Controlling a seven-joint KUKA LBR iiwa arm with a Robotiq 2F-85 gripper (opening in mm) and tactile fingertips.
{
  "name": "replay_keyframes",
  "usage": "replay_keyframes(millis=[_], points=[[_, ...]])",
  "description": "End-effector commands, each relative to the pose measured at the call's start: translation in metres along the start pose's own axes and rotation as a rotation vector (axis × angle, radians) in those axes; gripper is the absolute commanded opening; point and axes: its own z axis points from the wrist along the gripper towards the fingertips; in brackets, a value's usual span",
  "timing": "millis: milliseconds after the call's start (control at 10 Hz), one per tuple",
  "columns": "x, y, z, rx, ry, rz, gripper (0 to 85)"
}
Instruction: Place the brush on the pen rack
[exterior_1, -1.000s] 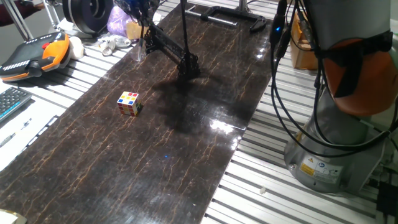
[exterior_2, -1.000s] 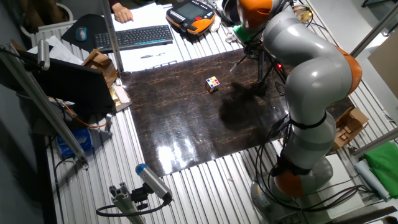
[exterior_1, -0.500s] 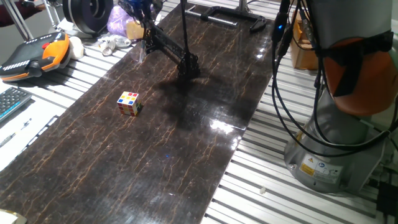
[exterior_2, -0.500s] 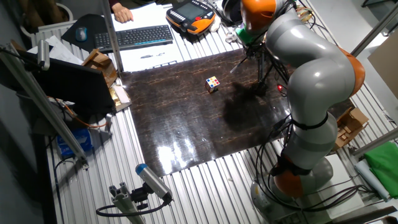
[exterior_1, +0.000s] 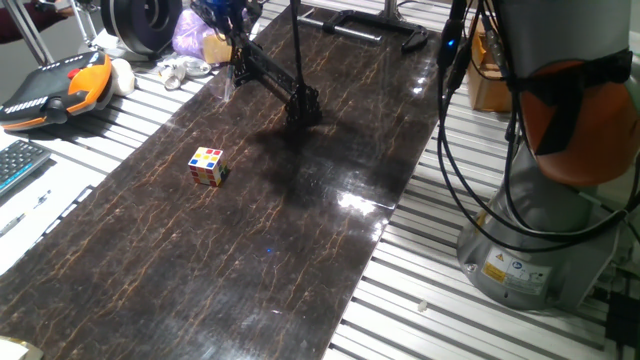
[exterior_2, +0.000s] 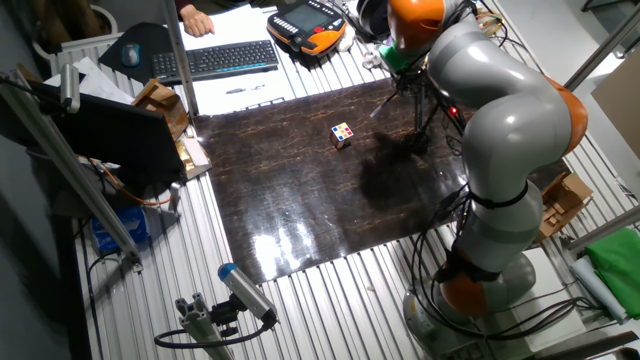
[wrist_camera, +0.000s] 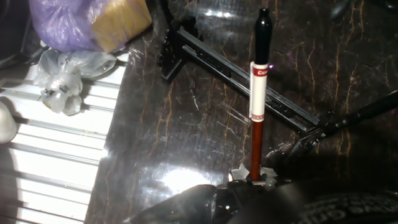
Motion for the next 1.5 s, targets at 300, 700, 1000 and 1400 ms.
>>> replay_keyframes(millis=[300, 700, 1000, 1400], points=[[-0.0009, -0.0007, 0.0028, -0.002, 0.001, -0.003, 1.0], [-0.0018, -0.0001, 0.0070, -0.002, 0.014, -0.005, 1.0], [-0.0053, -0.0007, 0.0072, -0.004, 0.021, -0.013, 1.0], [-0.0083, -0.0031, 0.0090, -0.012, 0.021, -0.021, 1.0]])
